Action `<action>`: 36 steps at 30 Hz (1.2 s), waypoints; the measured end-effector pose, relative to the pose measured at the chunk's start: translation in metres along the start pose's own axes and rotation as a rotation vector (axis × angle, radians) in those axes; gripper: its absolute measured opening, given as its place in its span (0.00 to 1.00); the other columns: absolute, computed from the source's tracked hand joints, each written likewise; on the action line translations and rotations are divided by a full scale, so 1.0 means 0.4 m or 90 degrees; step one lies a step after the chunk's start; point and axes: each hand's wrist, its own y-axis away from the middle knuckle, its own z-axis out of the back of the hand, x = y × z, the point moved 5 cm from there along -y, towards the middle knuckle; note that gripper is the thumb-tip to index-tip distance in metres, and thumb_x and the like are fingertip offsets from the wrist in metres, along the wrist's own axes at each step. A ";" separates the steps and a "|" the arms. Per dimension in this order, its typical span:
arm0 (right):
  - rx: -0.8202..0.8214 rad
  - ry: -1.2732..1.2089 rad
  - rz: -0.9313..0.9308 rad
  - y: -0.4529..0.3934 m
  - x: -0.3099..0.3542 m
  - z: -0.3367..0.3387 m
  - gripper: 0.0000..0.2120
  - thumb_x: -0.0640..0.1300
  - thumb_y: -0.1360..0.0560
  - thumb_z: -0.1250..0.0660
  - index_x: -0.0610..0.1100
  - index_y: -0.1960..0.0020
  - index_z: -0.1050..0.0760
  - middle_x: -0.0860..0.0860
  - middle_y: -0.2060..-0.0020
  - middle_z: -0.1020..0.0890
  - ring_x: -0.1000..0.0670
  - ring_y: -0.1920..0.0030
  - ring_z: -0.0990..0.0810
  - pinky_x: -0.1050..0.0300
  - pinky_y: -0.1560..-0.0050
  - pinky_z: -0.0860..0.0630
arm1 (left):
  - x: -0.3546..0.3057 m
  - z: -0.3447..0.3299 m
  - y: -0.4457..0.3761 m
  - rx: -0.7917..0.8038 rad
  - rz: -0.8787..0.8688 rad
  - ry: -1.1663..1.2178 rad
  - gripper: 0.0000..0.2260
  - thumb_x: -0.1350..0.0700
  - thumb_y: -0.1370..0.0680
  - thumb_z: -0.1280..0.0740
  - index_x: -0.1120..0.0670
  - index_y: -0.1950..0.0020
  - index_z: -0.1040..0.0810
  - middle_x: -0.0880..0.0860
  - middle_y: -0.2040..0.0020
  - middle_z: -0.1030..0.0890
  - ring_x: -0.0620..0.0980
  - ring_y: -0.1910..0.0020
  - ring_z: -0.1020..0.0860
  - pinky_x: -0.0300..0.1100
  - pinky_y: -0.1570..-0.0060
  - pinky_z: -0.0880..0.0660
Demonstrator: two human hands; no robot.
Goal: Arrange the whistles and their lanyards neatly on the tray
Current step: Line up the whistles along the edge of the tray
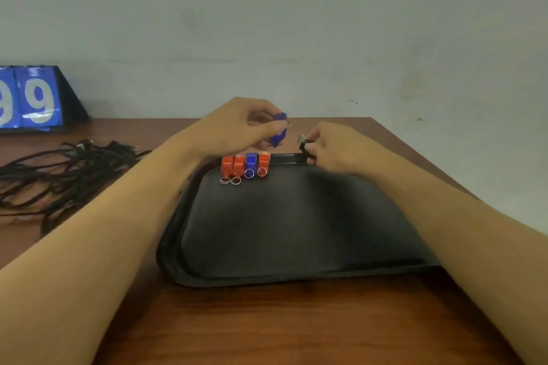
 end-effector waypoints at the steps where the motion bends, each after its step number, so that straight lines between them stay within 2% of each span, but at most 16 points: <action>1: 0.005 0.011 -0.004 -0.002 0.002 -0.007 0.14 0.46 0.19 0.35 0.40 0.38 0.26 0.43 0.47 0.18 0.44 0.49 0.20 0.46 0.44 0.22 | -0.010 -0.002 0.004 -0.004 -0.015 0.001 0.12 0.46 0.18 0.36 0.46 0.36 0.20 0.39 0.46 0.20 0.39 0.54 0.15 0.30 0.54 0.20; 3: 0.010 0.011 -0.011 0.000 0.003 -0.017 0.14 0.48 0.19 0.36 0.42 0.36 0.29 0.44 0.47 0.19 0.46 0.50 0.21 0.48 0.48 0.22 | -0.022 -0.011 0.011 -0.008 -0.036 -0.002 0.13 0.48 0.17 0.37 0.45 0.34 0.20 0.41 0.45 0.19 0.39 0.53 0.16 0.28 0.55 0.20; 6: 0.000 0.015 -0.003 0.007 0.006 -0.018 0.13 0.46 0.18 0.37 0.42 0.37 0.31 0.43 0.48 0.20 0.45 0.51 0.22 0.50 0.54 0.27 | -0.019 -0.026 0.012 -0.017 -0.046 -0.022 0.13 0.46 0.17 0.36 0.46 0.34 0.20 0.46 0.44 0.16 0.40 0.53 0.16 0.32 0.49 0.21; 9: -0.013 0.011 -0.015 0.011 0.002 -0.017 0.13 0.47 0.18 0.38 0.42 0.36 0.31 0.43 0.48 0.20 0.45 0.51 0.21 0.50 0.53 0.25 | -0.009 -0.034 0.014 -0.021 -0.039 -0.034 0.12 0.44 0.20 0.33 0.46 0.39 0.18 0.43 0.52 0.14 0.38 0.53 0.16 0.38 0.43 0.23; 12: -0.021 0.014 -0.017 0.014 -0.001 -0.020 0.12 0.47 0.17 0.40 0.42 0.36 0.31 0.43 0.47 0.19 0.44 0.50 0.21 0.50 0.55 0.26 | 0.002 -0.046 0.016 -0.009 -0.030 -0.075 0.10 0.42 0.22 0.31 0.46 0.45 0.19 0.43 0.58 0.13 0.37 0.55 0.17 0.38 0.47 0.25; 16: -0.032 0.004 -0.015 0.016 -0.004 -0.021 0.11 0.46 0.17 0.40 0.43 0.37 0.31 0.43 0.47 0.18 0.43 0.48 0.20 0.48 0.47 0.23 | 0.013 -0.048 0.012 -0.006 -0.014 -0.096 0.09 0.43 0.21 0.31 0.47 0.49 0.18 0.43 0.57 0.14 0.37 0.56 0.17 0.34 0.52 0.27; 18: -0.030 -0.004 -0.021 0.014 -0.006 -0.021 0.12 0.46 0.18 0.40 0.42 0.37 0.31 0.43 0.47 0.19 0.43 0.50 0.21 0.49 0.53 0.24 | 0.018 -0.045 0.008 -0.020 -0.014 -0.097 0.09 0.43 0.21 0.32 0.47 0.50 0.18 0.41 0.56 0.15 0.37 0.55 0.18 0.34 0.51 0.26; 21: -0.019 -0.005 -0.023 0.011 -0.004 -0.023 0.13 0.45 0.18 0.39 0.41 0.36 0.32 0.43 0.51 0.21 0.48 0.58 0.24 0.54 0.65 0.31 | 0.034 -0.041 0.001 -0.047 -0.001 -0.129 0.09 0.41 0.21 0.32 0.45 0.51 0.17 0.36 0.55 0.19 0.37 0.52 0.21 0.37 0.50 0.27; 24: -0.012 -0.009 -0.026 0.007 -0.004 -0.027 0.13 0.45 0.18 0.38 0.40 0.36 0.32 0.44 0.53 0.23 0.53 0.62 0.27 0.57 0.68 0.35 | 0.044 -0.043 -0.004 -0.046 0.005 -0.153 0.11 0.41 0.21 0.33 0.45 0.50 0.16 0.36 0.51 0.21 0.40 0.45 0.24 0.43 0.42 0.29; 26: -0.007 -0.032 -0.032 0.001 -0.004 -0.030 0.13 0.45 0.18 0.38 0.40 0.36 0.33 0.45 0.52 0.22 0.52 0.60 0.25 0.57 0.66 0.30 | 0.042 -0.045 -0.004 -0.042 -0.001 -0.164 0.11 0.42 0.20 0.34 0.46 0.50 0.16 0.39 0.49 0.21 0.42 0.43 0.24 0.45 0.38 0.29; 28: 0.004 -0.095 -0.047 -0.007 -0.004 -0.035 0.14 0.44 0.18 0.39 0.40 0.35 0.32 0.45 0.50 0.19 0.48 0.54 0.19 0.48 0.55 0.20 | 0.041 -0.041 -0.005 -0.060 0.000 -0.180 0.10 0.41 0.20 0.34 0.44 0.50 0.17 0.41 0.46 0.20 0.44 0.40 0.24 0.49 0.36 0.29; 30: 0.014 -0.147 -0.062 -0.013 -0.004 -0.039 0.13 0.42 0.19 0.40 0.40 0.35 0.33 0.43 0.49 0.18 0.44 0.49 0.17 0.42 0.44 0.19 | 0.042 -0.039 -0.006 -0.084 0.005 -0.196 0.09 0.41 0.20 0.34 0.43 0.51 0.16 0.45 0.42 0.18 0.49 0.36 0.25 0.56 0.33 0.30; 32: 0.020 -0.159 -0.068 -0.016 -0.003 -0.042 0.14 0.42 0.18 0.40 0.41 0.34 0.33 0.43 0.49 0.18 0.44 0.48 0.17 0.42 0.43 0.19 | 0.046 -0.044 -0.008 -0.095 0.015 -0.220 0.10 0.42 0.20 0.34 0.44 0.50 0.16 0.46 0.40 0.19 0.51 0.34 0.26 0.60 0.32 0.32; 36: 0.014 -0.153 -0.064 -0.023 -0.010 -0.049 0.14 0.46 0.19 0.40 0.41 0.35 0.31 0.44 0.52 0.17 0.45 0.51 0.16 0.42 0.46 0.18 | 0.037 -0.054 -0.009 -0.107 -0.005 -0.266 0.10 0.43 0.19 0.34 0.43 0.42 0.18 0.45 0.39 0.20 0.51 0.33 0.28 0.58 0.34 0.33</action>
